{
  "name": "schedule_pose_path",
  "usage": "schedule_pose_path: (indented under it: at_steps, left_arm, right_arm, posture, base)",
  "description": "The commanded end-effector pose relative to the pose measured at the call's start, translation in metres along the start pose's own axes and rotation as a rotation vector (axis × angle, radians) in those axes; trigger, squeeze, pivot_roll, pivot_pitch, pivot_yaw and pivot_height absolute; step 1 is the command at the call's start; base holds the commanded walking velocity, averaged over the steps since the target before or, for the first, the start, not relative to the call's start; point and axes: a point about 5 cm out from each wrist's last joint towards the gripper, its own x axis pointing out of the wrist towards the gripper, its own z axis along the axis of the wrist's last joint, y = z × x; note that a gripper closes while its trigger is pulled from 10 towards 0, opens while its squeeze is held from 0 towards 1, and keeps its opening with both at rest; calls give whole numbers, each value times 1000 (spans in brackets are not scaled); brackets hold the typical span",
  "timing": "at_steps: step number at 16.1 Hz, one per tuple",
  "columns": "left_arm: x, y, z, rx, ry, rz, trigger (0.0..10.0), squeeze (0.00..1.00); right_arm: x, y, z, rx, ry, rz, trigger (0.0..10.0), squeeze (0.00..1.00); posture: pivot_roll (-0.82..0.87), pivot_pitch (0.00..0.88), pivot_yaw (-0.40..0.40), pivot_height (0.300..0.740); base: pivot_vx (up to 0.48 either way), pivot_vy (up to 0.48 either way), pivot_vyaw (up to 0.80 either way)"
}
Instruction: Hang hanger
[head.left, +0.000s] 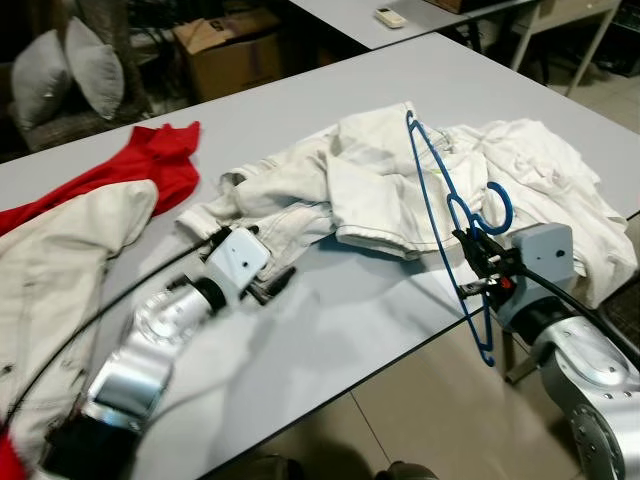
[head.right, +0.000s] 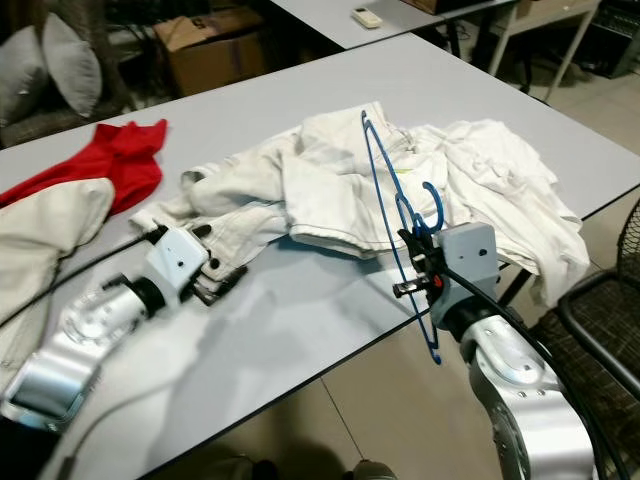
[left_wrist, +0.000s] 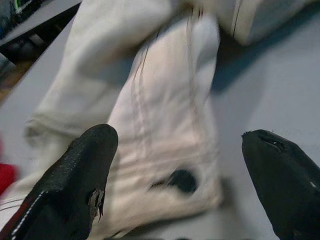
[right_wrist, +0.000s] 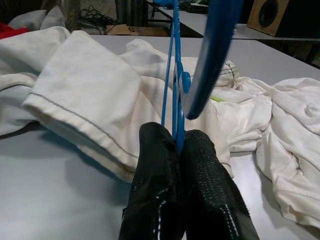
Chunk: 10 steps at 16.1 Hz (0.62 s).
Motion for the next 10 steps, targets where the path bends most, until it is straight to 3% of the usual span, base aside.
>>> schedule_pose_path:
  at_steps: [1,2,4,7,10]
  left_arm:
    - [1,0,-4,41,23,-18,10000,0]
    - [5,19,-5,199,58,-11,10000,0]
    - [7,30,-5,330,95,-65,10000,0]
    - [3,37,-11,428,149,-131,10000,0]
    - [0,31,-22,544,185,-220,10000,0]
  right_arm:
    - [-2,-3,2,4,-16,-5,10000,0]
    - [-4,-6,2,3,-19,-14,10000,0]
    - [-4,-8,3,-2,-21,-19,10000,0]
    - [-5,-9,2,-4,-21,-28,10000,0]
    - [-4,-8,3,-14,-29,-32,10000,0]
  posture:
    - [-187,92,68,740]
    - [-191,96,69,740]
    - [-192,101,72,740]
    - [-189,108,73,740]
    - [-190,109,72,740]
  base:
    - [0,0,0]
    - [0,0,0]
    - [0,0,0]
    - [0,0,0]
    - [0,0,0]
